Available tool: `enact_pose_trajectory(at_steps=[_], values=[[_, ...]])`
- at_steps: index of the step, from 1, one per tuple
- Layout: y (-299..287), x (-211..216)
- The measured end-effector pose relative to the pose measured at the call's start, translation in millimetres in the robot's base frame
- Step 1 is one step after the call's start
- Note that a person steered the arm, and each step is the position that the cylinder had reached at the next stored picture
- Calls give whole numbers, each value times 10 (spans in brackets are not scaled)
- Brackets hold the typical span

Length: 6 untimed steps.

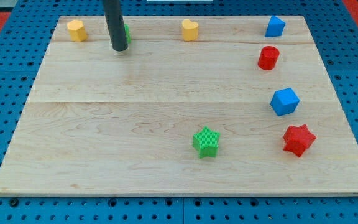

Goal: Slide the green circle towards the bottom side

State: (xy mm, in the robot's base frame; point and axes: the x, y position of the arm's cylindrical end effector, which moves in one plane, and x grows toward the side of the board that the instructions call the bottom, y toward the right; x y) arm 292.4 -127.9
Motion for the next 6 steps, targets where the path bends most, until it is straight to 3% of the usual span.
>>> enact_pose_trajectory(at_steps=[2,4,6], values=[[-423,-314],[-435,-633],[-392,-484]])
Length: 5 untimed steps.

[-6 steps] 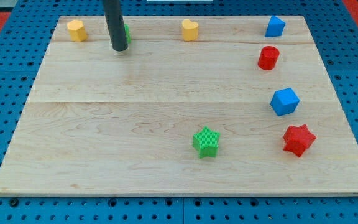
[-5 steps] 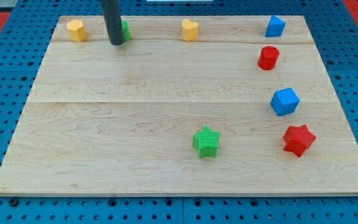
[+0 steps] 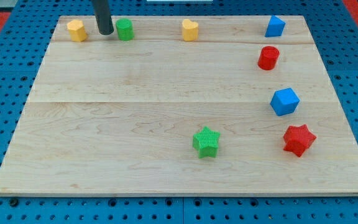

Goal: Slide the green circle towards the bottom side

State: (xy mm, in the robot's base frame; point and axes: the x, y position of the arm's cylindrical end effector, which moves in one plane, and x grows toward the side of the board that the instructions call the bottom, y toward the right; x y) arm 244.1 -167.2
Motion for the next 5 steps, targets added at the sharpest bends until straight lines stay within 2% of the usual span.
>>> enact_pose_trajectory(at_steps=[2,3,4,5], values=[[-129,-185],[81,-351],[485,-149],[291,-114]])
